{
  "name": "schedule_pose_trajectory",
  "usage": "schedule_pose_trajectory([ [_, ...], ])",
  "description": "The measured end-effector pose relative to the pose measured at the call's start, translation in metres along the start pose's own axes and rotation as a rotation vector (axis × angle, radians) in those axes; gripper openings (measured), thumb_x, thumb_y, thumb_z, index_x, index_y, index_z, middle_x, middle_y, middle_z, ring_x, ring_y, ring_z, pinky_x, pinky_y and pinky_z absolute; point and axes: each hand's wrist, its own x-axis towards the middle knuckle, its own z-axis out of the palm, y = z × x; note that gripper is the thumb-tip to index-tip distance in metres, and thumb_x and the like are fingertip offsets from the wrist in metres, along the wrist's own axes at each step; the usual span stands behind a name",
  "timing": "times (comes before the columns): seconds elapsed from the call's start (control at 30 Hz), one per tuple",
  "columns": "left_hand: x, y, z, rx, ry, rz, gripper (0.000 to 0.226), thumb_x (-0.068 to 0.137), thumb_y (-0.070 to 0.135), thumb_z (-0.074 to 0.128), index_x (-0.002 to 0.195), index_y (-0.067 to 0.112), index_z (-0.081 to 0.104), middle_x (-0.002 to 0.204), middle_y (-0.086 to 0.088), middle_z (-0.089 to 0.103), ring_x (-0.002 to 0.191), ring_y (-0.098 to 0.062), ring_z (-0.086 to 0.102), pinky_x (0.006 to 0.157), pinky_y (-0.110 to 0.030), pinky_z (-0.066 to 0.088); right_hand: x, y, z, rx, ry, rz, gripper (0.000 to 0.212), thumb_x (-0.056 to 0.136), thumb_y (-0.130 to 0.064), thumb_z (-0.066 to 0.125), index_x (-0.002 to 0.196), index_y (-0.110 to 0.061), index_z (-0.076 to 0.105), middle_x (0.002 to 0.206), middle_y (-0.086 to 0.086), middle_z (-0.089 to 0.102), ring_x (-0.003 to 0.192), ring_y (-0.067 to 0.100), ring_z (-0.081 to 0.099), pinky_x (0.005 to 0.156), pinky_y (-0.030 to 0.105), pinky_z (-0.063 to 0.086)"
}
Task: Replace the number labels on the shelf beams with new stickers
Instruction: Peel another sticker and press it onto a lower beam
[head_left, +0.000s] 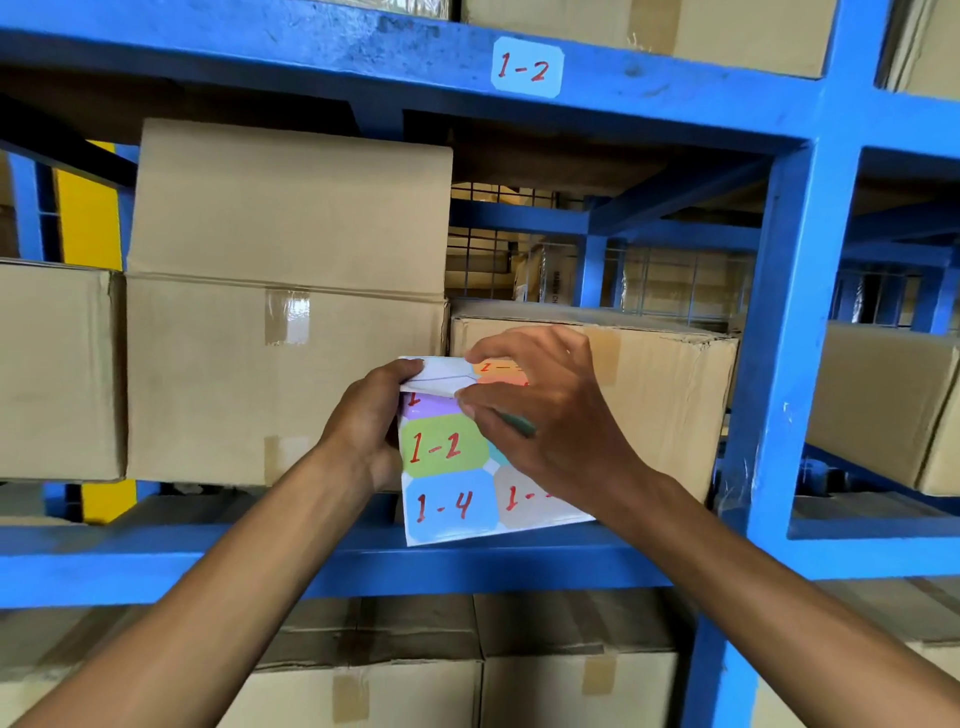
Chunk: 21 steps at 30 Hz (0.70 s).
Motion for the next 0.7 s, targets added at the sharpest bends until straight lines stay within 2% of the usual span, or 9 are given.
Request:
schedule_pose_trajectory([
  [0.13,0.0,-0.001,-0.003,-0.045,-0.031,-0.039,0.022,0.091,0.029,0.049,0.103,0.013,0.06,0.066,-0.01,0.069,0.053,-0.024,0.066,0.052,-0.03,0.054,-0.001,-0.003,0.001,0.192,-0.013,0.128,0.009,0.078,-0.018,0.07,0.082,-0.012,0.075,0.109,0.008,0.069,0.102,0.022,0.059,0.087,0.032,0.032],
  [0.27,0.003,-0.005,-0.011,-0.058,-0.107,0.013,0.035,0.093,0.024,0.044,0.121,0.006,0.056,0.095,-0.017,0.064,0.074,-0.029,0.062,0.067,-0.036,0.053,0.001,-0.005,-0.002,0.351,-0.009,0.251,0.012,0.081,-0.017,0.07,0.09,-0.011,0.075,0.111,0.005,0.068,0.101,0.011,0.054,0.085,0.031,0.037],
  [0.37,0.006,-0.008,-0.014,0.002,-0.05,0.118,0.027,0.089,0.015,0.049,0.108,0.003,0.062,0.097,-0.02,0.065,0.074,-0.029,0.064,0.065,-0.034,0.057,0.003,-0.005,-0.006,0.508,0.026,0.365,0.012,0.083,-0.016,0.069,0.091,-0.011,0.074,0.108,0.002,0.067,0.098,0.008,0.058,0.081,0.026,0.044],
  [0.47,0.01,-0.01,-0.018,0.07,0.018,0.209,0.018,0.089,0.014,0.054,0.091,0.007,0.071,0.083,-0.011,0.075,0.066,-0.022,0.069,0.057,-0.028,0.058,0.004,-0.003,-0.01,0.645,0.058,0.497,0.01,0.085,-0.02,0.066,0.091,-0.014,0.071,0.107,0.0,0.068,0.093,0.007,0.062,0.071,0.025,0.052],
  [0.57,0.01,-0.013,-0.024,0.127,0.006,0.25,0.02,0.091,0.015,0.054,0.087,0.011,0.073,0.079,-0.007,0.076,0.064,-0.018,0.072,0.05,-0.025,0.055,0.003,0.002,-0.01,0.696,0.119,0.561,0.002,0.083,-0.018,0.068,0.082,-0.017,0.066,0.095,-0.003,0.069,0.08,-0.003,0.059,0.068,0.011,0.046],
  [0.7,0.0,-0.028,-0.037,0.244,-0.009,0.236,0.016,0.087,0.01,0.058,0.089,0.012,0.074,0.084,-0.008,0.076,0.069,-0.022,0.072,0.057,-0.036,0.058,-0.013,0.007,-0.003,0.719,0.142,0.595,0.006,0.082,-0.009,0.068,0.083,-0.005,0.064,0.08,-0.006,0.066,0.067,-0.008,0.056,0.058,0.007,0.043],
])
